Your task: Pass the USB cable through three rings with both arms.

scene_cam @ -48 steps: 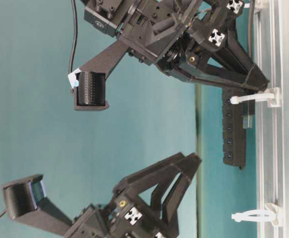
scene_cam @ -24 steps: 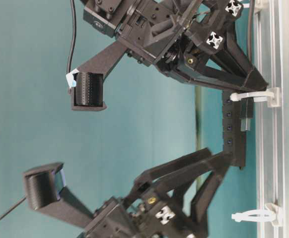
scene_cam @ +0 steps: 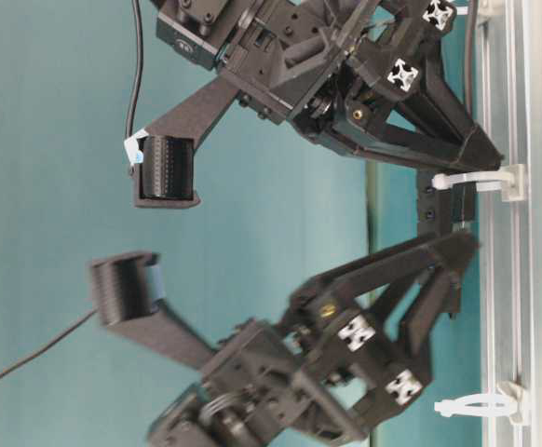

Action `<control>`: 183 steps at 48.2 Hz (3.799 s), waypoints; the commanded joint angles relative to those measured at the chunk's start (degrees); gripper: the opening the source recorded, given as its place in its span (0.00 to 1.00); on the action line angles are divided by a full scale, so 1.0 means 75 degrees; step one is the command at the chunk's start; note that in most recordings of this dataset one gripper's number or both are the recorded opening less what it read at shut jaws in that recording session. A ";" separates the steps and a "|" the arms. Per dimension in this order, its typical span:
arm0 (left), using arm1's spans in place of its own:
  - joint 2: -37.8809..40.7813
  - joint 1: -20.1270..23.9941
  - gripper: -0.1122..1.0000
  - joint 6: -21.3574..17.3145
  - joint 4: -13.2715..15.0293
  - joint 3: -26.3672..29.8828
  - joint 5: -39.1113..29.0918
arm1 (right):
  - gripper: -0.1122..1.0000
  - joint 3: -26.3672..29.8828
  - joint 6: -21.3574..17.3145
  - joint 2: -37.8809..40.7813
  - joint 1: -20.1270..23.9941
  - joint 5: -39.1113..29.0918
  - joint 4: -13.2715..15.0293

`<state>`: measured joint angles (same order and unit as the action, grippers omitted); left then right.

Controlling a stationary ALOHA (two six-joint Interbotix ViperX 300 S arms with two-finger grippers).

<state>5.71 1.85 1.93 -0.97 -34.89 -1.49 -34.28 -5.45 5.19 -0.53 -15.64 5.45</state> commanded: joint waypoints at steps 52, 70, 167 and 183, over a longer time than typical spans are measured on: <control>0.0410 -0.0012 0.31 -0.0059 -0.0023 0.0117 0.1137 | 0.04 0.0117 -0.0070 -0.0047 0.0023 0.0059 -0.0023; 0.0398 -0.0012 0.31 -0.0059 -0.0012 0.0129 0.1090 | 0.04 0.0105 -0.0047 -0.0059 0.0023 0.0035 -0.0023; -0.1160 0.0258 0.31 -0.0141 -0.0012 -0.0258 -0.0422 | 0.88 0.1102 -0.0012 0.0211 -0.0199 -0.0141 0.0047; -0.1148 0.0258 0.31 -0.0141 -0.0023 -0.0246 -0.0422 | 0.70 0.1160 -0.0059 0.0352 -0.0129 -0.0129 0.0047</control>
<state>-1.85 3.52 0.97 -1.05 -37.97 -5.01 -26.54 -5.54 8.26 -1.67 -17.05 5.71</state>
